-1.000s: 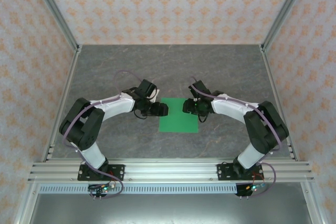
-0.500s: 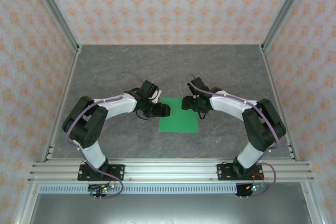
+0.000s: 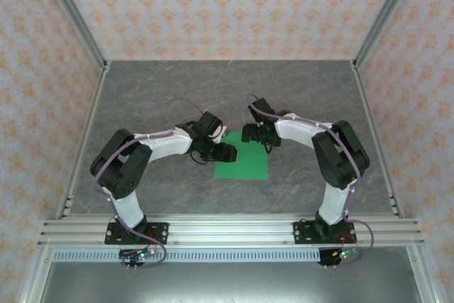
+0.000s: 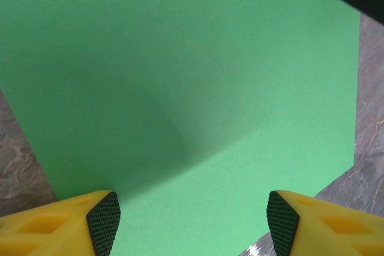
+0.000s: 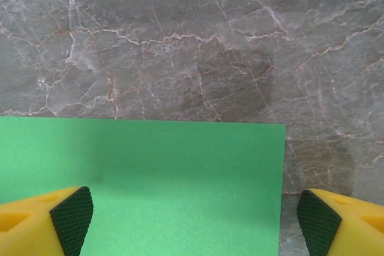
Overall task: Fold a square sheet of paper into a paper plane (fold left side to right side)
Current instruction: Pick up the square sheet of paper from the center of the table.
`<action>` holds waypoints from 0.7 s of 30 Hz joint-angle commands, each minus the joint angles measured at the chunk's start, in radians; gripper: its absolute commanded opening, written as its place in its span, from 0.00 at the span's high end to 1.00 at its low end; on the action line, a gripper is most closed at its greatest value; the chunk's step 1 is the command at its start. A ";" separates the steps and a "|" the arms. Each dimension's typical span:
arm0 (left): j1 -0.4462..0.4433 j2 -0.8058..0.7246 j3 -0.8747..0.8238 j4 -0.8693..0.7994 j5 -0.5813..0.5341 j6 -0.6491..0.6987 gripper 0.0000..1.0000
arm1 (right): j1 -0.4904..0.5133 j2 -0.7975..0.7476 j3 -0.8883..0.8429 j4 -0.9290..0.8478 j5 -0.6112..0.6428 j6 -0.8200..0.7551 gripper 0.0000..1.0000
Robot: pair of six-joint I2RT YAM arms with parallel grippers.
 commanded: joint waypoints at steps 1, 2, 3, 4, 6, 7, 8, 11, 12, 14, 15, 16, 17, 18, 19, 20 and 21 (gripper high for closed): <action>-0.009 0.035 0.017 -0.008 -0.019 -0.009 0.30 | -0.003 -0.004 -0.018 -0.012 -0.049 0.041 0.09; -0.009 0.039 0.017 -0.009 -0.022 -0.008 0.30 | -0.002 -0.010 -0.029 -0.003 -0.068 0.050 0.09; -0.010 0.044 0.017 -0.009 -0.023 -0.006 0.30 | 0.003 -0.015 -0.041 0.005 -0.087 0.057 0.09; -0.009 0.047 0.017 -0.008 -0.023 -0.004 0.30 | 0.006 -0.018 -0.049 0.011 -0.101 0.066 0.09; -0.009 0.056 0.014 0.000 -0.026 -0.005 0.30 | 0.022 -0.028 -0.066 0.025 -0.134 0.083 0.09; -0.009 0.059 0.015 0.003 -0.025 -0.007 0.30 | 0.032 -0.031 -0.070 0.028 -0.143 0.090 0.09; -0.009 0.064 0.013 0.008 -0.024 -0.010 0.30 | 0.043 -0.035 -0.072 0.029 -0.152 0.095 0.09; -0.010 0.068 0.010 0.018 -0.021 -0.013 0.30 | 0.080 -0.041 -0.071 0.024 -0.159 0.104 0.09; -0.010 0.067 0.009 0.017 -0.021 -0.014 0.30 | 0.090 -0.043 -0.071 0.021 -0.160 0.105 0.09; -0.009 0.066 0.009 0.020 -0.018 -0.013 0.30 | 0.106 -0.046 -0.071 0.016 -0.157 0.111 0.10; -0.009 0.064 0.007 0.023 -0.014 -0.013 0.30 | 0.111 -0.048 -0.072 0.013 -0.155 0.112 0.10; -0.009 0.060 0.003 0.029 -0.009 -0.015 0.30 | 0.114 -0.051 -0.075 0.010 -0.150 0.115 0.10; -0.009 0.056 0.000 0.035 -0.006 -0.017 0.30 | 0.116 -0.057 -0.081 0.007 -0.147 0.116 0.11; -0.009 0.051 -0.001 0.038 -0.004 -0.018 0.30 | 0.116 -0.061 -0.085 0.004 -0.143 0.115 0.14; -0.009 0.046 -0.004 0.041 -0.004 -0.019 0.30 | 0.116 -0.070 -0.090 -0.002 -0.136 0.112 0.17; -0.010 0.036 -0.008 0.044 -0.003 -0.021 0.30 | 0.116 -0.076 -0.094 -0.009 -0.129 0.108 0.20; -0.007 0.026 -0.009 0.044 -0.004 -0.021 0.30 | 0.116 -0.082 -0.098 -0.015 -0.125 0.104 0.23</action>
